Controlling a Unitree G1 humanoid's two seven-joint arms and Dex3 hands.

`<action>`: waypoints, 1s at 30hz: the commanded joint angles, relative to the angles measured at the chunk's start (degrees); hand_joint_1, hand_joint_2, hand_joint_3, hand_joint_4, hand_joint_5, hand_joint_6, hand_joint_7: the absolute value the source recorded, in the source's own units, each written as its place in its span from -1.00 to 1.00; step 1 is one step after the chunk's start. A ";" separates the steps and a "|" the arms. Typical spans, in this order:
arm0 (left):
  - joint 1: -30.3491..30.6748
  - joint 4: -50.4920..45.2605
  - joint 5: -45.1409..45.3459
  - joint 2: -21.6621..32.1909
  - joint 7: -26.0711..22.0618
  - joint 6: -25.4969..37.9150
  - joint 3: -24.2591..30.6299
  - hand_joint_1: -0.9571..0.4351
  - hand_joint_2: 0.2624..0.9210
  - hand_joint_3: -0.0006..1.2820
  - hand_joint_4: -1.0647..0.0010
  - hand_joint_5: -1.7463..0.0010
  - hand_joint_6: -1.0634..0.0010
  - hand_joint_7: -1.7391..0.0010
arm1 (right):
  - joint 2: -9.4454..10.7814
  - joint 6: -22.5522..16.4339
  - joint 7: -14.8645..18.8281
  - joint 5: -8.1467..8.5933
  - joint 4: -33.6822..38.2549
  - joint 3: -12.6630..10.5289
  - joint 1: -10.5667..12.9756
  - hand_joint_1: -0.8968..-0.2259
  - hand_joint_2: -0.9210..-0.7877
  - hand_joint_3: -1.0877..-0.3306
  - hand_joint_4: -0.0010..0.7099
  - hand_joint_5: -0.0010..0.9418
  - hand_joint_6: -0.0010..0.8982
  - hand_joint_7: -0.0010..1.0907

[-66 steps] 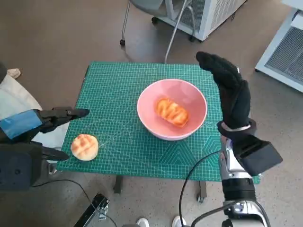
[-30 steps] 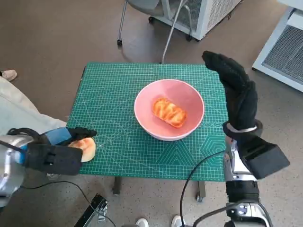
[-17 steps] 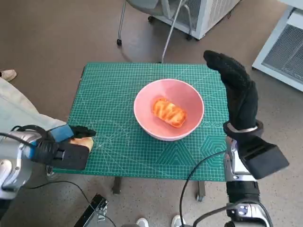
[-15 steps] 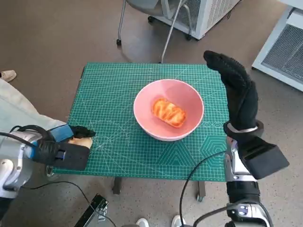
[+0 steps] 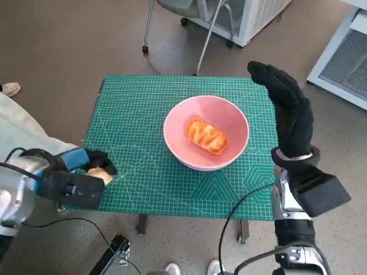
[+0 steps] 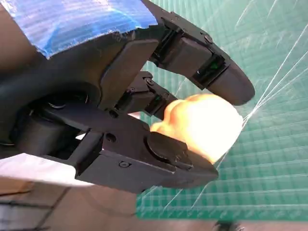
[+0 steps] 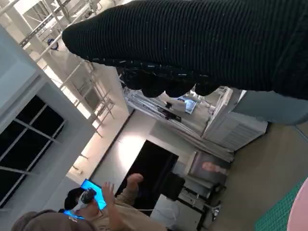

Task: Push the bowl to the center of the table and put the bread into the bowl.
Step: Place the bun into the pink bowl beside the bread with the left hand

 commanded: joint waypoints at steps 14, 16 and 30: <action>-21.02 -3.73 -4.23 -8.16 5.24 -0.59 4.20 0.38 0.98 -0.89 -0.18 -0.32 -0.34 -0.34 | -0.90 0.01 0.27 0.22 1.74 -0.18 0.88 -0.03 -1.00 -0.05 0.18 -0.97 -0.85 0.60; -22.91 -3.55 -4.27 -9.86 5.74 -1.60 3.20 0.38 0.99 -0.88 -0.11 -0.36 -0.35 -0.34 | -1.05 0.00 0.23 0.23 1.59 -0.26 0.99 -0.03 -1.00 -0.05 0.18 -0.97 -0.85 0.60; -30.77 9.29 0.73 -22.03 15.88 -13.65 -5.51 0.38 1.00 -0.91 -0.10 -0.42 -0.41 -0.24 | -1.78 -1.18 0.97 1.66 2.60 -0.77 1.90 0.00 -1.00 -0.06 0.20 -0.96 -0.85 0.60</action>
